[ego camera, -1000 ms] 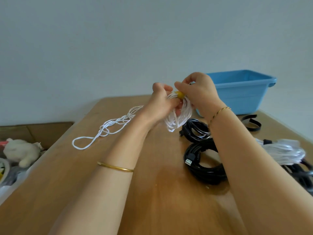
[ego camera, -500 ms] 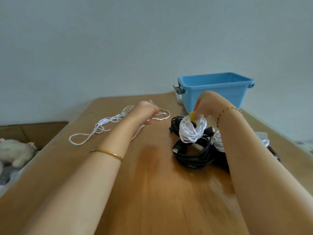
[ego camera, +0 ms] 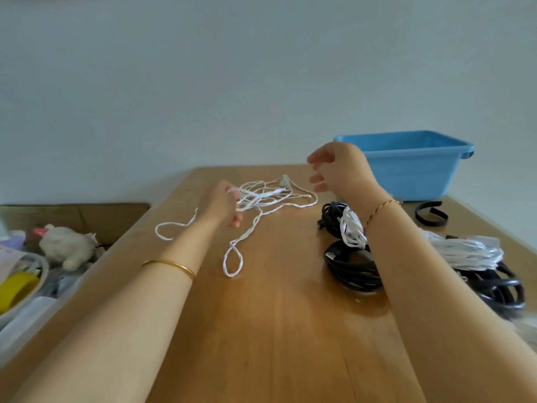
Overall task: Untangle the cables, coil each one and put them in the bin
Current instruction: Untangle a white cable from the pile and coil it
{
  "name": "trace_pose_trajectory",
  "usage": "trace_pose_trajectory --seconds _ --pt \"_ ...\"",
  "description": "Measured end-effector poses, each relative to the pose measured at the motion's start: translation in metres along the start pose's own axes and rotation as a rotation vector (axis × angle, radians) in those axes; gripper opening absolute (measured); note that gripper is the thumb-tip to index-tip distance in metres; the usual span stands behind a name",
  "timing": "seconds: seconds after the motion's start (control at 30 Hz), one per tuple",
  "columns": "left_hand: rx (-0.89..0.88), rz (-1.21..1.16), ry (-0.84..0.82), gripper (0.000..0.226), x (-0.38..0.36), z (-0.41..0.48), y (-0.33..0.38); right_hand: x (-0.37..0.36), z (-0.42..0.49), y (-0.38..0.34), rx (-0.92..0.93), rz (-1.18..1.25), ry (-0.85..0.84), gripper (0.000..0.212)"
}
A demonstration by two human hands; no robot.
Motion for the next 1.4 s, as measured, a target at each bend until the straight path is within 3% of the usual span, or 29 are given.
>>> trace_pose_trajectory --seconds 0.07,0.13,0.27,0.43,0.53,0.6,0.67,0.7,0.77,0.87,0.97,1.07,1.13,1.23,1.33,1.4 --pt "0.047 -0.279 0.078 0.027 0.019 -0.002 0.02 -0.021 -0.009 0.003 -0.282 0.317 -0.112 0.028" --pt "0.053 -0.451 0.094 0.027 0.036 -0.007 0.039 -0.049 -0.02 0.006 -0.467 0.456 -0.225 0.028" --pt "0.173 -0.747 -0.105 0.027 0.055 -0.019 0.057 -0.098 -0.031 0.023 -0.664 0.638 -0.39 0.034" --pt "0.28 -0.994 -0.325 0.027 0.07 -0.031 0.06 -0.119 -0.026 0.042 -0.82 0.855 -0.17 0.012" --pt "0.312 -0.851 -0.353 0.027 0.076 -0.03 0.052 -0.127 -0.025 0.039 -0.939 1.043 -0.199 0.011" --pt "0.357 -0.436 -0.343 0.027 0.076 -0.028 0.035 -0.125 -0.018 0.04 -0.921 1.008 -0.153 0.024" --pt "0.361 0.132 -0.318 0.019 0.078 -0.027 0.013 -0.118 -0.007 0.04 -0.799 0.89 -0.117 0.039" --pt "0.351 0.295 -0.318 0.021 0.075 -0.027 0.005 -0.114 -0.004 0.037 -0.724 0.846 -0.112 0.042" --pt "0.309 0.387 -0.303 0.032 0.066 -0.025 0.001 -0.107 -0.001 0.03 -0.599 0.808 -0.107 0.04" --pt "0.065 0.545 -0.168 0.053 0.058 -0.015 0.018 -0.099 -0.002 0.017 -0.476 0.803 -0.127 0.039" --pt "-0.106 0.443 0.026 0.06 0.059 0.002 0.03 -0.096 -0.003 0.01 -0.393 0.754 -0.159 0.042" --pt "-0.087 0.04 -0.107 0.07 0.044 0.004 0.036 -0.094 -0.004 0.003 -0.324 0.75 -0.184 0.043" --pt "-0.06 -0.101 -0.205 0.074 0.035 0.001 0.041 -0.094 -0.005 -0.002 -0.294 0.745 -0.21 0.042" --pt "-0.076 -0.079 -0.139 0.078 0.037 0.006 0.042 -0.095 -0.004 -0.007 -0.277 0.761 -0.263 0.035" --pt "-0.146 -0.003 -0.077 0.053 0.042 0.003 0.044 -0.093 -0.005 -0.016 -0.269 0.743 -0.33 0.018" --pt "-0.171 0.025 -0.005 0.047 0.049 0.003 0.045 -0.089 -0.003 -0.019 -0.219 0.675 -0.281 0.013"
Point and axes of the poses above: each hand's wrist, its own z-axis towards the middle knuckle, its own x-axis out of the back of the hand, y = z × x, the point moved 6 cm from there along z, towards the middle knuckle, and after that the axes turned 6 degrees about y, right-handed, at the moved point
